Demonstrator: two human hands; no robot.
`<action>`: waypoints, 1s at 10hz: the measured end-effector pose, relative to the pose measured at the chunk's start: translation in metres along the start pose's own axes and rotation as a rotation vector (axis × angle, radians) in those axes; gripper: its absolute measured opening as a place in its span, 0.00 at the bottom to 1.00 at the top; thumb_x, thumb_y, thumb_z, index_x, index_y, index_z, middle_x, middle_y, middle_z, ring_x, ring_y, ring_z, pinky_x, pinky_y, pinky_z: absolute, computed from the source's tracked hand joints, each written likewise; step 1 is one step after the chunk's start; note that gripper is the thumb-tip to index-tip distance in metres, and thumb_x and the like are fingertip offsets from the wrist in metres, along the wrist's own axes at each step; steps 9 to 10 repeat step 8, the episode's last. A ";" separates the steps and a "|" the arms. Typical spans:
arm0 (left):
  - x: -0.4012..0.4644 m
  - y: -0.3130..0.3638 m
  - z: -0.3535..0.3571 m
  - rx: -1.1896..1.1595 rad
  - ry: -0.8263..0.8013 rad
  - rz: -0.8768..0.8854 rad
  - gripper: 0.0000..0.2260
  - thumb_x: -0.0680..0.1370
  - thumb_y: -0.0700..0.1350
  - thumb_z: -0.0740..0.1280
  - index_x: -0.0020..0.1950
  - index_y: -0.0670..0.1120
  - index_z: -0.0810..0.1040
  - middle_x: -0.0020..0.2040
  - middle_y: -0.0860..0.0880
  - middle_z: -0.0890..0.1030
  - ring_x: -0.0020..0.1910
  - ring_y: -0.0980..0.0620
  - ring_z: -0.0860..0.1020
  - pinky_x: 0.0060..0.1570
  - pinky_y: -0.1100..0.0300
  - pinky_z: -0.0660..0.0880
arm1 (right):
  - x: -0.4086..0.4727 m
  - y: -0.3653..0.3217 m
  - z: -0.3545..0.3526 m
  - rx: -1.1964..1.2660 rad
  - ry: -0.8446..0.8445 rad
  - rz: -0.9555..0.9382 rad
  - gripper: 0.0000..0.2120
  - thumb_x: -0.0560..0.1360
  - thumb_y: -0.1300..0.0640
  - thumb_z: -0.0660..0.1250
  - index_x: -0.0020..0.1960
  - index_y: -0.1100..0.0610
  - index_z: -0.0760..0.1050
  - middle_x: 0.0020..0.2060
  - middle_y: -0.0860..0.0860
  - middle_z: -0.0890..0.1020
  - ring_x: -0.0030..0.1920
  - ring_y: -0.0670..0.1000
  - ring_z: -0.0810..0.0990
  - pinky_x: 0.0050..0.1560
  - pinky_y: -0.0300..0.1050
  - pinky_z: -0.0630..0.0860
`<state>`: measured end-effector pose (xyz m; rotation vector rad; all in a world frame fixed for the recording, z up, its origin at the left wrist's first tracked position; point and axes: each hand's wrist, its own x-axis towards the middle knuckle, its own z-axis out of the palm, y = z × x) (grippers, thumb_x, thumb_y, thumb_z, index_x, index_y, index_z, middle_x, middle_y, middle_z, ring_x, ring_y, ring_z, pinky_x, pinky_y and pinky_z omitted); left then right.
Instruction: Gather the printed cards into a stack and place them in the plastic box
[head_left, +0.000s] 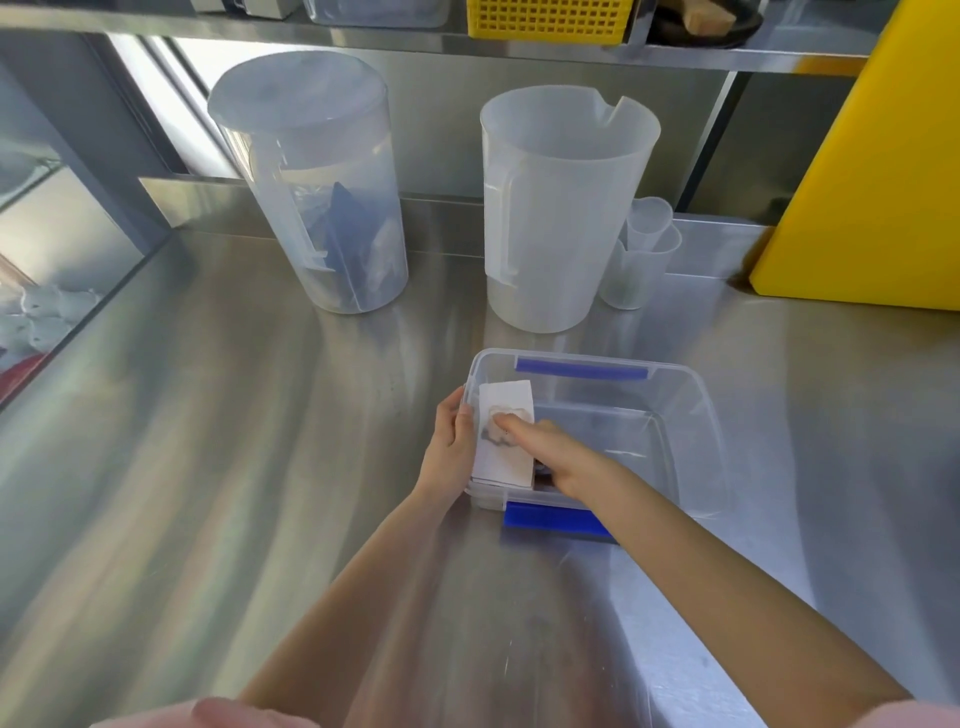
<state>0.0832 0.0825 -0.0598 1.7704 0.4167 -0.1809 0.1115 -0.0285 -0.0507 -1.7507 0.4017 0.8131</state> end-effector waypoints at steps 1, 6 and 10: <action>-0.001 0.001 0.001 -0.018 0.000 -0.008 0.19 0.80 0.50 0.49 0.71 0.49 0.61 0.66 0.46 0.73 0.60 0.47 0.73 0.55 0.59 0.68 | 0.006 0.004 0.002 -0.111 0.058 -0.010 0.28 0.71 0.43 0.63 0.64 0.58 0.68 0.57 0.56 0.77 0.57 0.56 0.75 0.61 0.49 0.74; 0.008 0.019 -0.015 0.242 -0.082 0.000 0.19 0.79 0.46 0.52 0.70 0.44 0.61 0.67 0.43 0.73 0.64 0.43 0.72 0.61 0.55 0.68 | -0.019 -0.017 -0.015 -0.318 -0.012 -0.067 0.27 0.76 0.44 0.56 0.70 0.58 0.61 0.68 0.57 0.70 0.67 0.57 0.69 0.65 0.50 0.67; 0.004 0.063 -0.029 0.702 -0.011 0.181 0.22 0.79 0.49 0.52 0.72 0.44 0.57 0.73 0.42 0.65 0.71 0.41 0.65 0.70 0.47 0.59 | -0.046 -0.047 -0.040 -0.711 0.151 -0.187 0.31 0.76 0.44 0.57 0.73 0.59 0.54 0.74 0.56 0.61 0.72 0.58 0.62 0.70 0.51 0.62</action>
